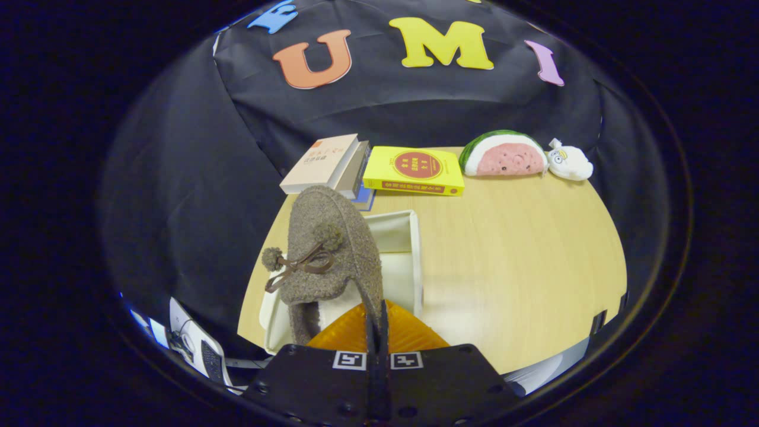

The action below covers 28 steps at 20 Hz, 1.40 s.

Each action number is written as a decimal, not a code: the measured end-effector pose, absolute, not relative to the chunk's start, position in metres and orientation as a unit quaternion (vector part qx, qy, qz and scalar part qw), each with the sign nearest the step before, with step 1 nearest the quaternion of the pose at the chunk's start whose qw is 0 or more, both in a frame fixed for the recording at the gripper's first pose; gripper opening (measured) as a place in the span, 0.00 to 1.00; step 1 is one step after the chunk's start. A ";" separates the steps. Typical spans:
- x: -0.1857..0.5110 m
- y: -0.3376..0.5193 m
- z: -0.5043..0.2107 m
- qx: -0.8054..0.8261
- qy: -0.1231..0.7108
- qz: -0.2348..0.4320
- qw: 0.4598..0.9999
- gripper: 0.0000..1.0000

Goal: Open the storage box then place both shoes into the box .Put the left shoe in first, then the right shoe, with the right side of both shoes facing outward in a uniform manner.

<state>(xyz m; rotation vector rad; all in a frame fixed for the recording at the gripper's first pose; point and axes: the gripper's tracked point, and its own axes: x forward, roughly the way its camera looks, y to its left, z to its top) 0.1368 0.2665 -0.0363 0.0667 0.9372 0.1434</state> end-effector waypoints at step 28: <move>0.079 0.190 0.027 0.033 0.149 0.029 0.988 0.96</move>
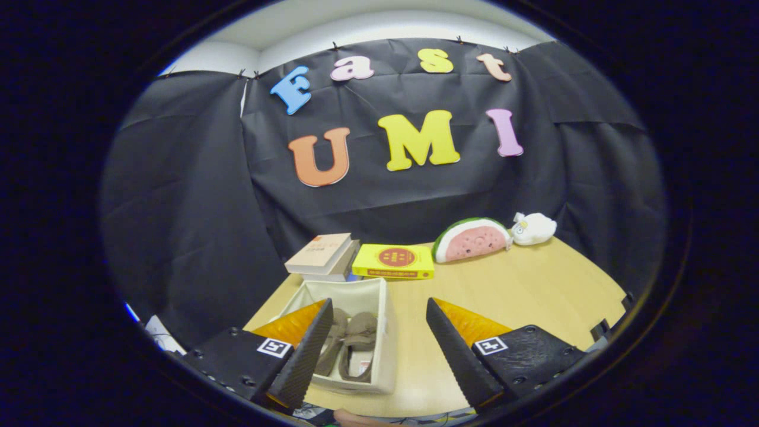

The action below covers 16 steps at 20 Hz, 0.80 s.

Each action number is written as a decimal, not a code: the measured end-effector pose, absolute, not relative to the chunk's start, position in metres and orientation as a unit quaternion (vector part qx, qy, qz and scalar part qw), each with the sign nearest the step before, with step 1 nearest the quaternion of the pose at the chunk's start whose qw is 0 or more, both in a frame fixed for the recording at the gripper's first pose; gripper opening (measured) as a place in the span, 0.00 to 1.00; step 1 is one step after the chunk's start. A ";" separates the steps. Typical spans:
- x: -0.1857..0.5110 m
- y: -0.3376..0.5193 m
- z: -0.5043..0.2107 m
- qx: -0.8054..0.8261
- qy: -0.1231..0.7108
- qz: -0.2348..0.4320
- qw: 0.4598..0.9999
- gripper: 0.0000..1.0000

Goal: Open the storage box then place both shoes into the box .Put the left shoe in first, then the right shoe, with the right side of both shoes facing outward in a uniform manner.

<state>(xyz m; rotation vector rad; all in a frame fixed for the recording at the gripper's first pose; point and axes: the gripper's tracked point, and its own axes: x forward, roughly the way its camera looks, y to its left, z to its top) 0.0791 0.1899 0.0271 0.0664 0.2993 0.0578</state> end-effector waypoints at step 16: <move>0.048 0.091 0.073 -0.028 0.014 -0.014 0.999 0.95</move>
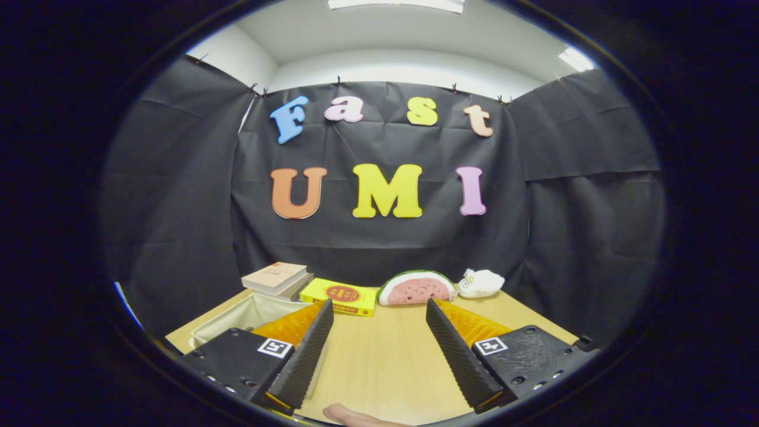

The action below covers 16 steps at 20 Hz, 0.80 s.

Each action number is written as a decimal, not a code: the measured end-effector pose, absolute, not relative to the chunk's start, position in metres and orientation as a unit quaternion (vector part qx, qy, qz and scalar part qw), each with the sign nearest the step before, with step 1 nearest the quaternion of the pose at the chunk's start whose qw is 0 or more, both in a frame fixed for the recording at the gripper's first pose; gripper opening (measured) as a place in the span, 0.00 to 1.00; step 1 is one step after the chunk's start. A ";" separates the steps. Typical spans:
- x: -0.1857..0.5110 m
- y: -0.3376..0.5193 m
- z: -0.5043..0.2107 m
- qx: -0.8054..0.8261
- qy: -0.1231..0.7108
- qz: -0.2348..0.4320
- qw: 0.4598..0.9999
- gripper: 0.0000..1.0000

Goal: Open the storage box then place both shoes into the box .Put the left shoe in first, then the right shoe, with the right side of both shoes facing outward in a uniform manner.

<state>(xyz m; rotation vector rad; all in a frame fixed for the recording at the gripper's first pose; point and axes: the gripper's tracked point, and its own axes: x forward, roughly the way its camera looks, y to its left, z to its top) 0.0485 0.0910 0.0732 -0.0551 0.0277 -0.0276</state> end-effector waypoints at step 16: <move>0.010 0.038 0.021 -0.044 0.016 -0.040 0.998 0.96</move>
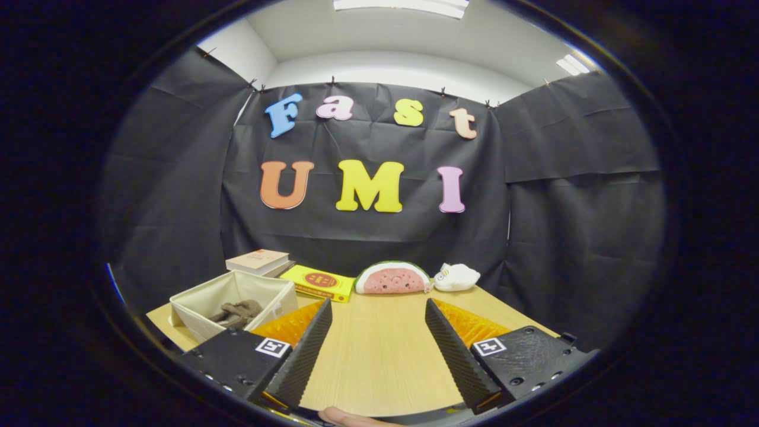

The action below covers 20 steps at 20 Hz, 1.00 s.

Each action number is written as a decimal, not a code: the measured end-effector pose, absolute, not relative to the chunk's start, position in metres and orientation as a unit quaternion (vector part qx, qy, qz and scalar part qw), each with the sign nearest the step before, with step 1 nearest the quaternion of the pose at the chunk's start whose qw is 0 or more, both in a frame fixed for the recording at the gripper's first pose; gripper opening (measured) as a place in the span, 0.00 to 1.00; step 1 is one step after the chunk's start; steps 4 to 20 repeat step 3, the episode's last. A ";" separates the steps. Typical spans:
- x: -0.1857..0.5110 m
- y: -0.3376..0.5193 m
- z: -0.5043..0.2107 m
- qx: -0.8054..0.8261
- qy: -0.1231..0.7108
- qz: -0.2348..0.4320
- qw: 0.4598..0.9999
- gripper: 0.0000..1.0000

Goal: Open the storage box then place both shoes into the box .Put the left shoe in first, then the right shoe, with the right side of both shoes facing outward in a uniform manner.

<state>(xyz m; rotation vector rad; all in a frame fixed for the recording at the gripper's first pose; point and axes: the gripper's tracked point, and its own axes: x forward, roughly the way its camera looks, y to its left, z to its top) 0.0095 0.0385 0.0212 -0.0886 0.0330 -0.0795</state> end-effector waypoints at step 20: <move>0.007 0.032 0.013 -0.038 0.024 -0.041 0.998 0.96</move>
